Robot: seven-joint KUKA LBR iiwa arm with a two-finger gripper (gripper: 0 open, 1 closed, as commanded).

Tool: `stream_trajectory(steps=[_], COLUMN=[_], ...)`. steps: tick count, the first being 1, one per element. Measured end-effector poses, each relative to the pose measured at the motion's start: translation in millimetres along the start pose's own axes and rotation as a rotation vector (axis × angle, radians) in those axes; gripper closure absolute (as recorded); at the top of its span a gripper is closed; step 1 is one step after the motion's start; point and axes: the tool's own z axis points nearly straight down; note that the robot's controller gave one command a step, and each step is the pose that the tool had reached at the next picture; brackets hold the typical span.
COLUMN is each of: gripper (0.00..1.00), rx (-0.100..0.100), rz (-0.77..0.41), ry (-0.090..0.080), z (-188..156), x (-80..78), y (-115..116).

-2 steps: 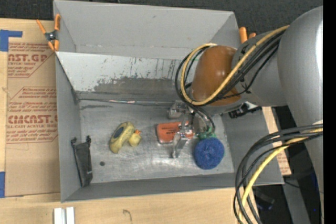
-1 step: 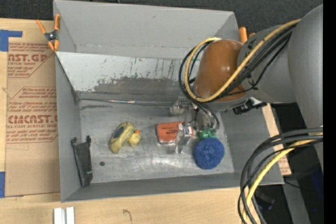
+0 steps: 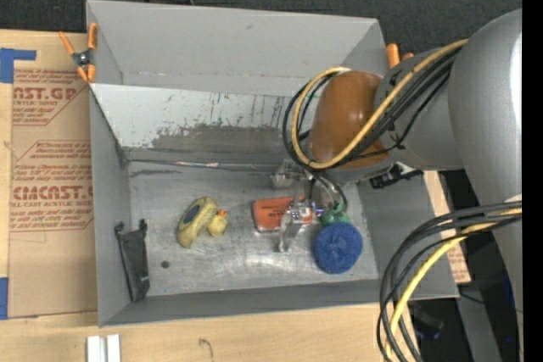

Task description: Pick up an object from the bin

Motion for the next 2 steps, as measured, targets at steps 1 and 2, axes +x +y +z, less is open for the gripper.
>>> stream_trajectory(steps=[1,2], gripper=[1.00,1.00], rx=[-0.001,-0.001], rz=[0.099,0.099], ry=[-0.011,-0.011], z=[-9.6,-9.6], x=[-0.9,-0.9], y=[2.4,2.4])
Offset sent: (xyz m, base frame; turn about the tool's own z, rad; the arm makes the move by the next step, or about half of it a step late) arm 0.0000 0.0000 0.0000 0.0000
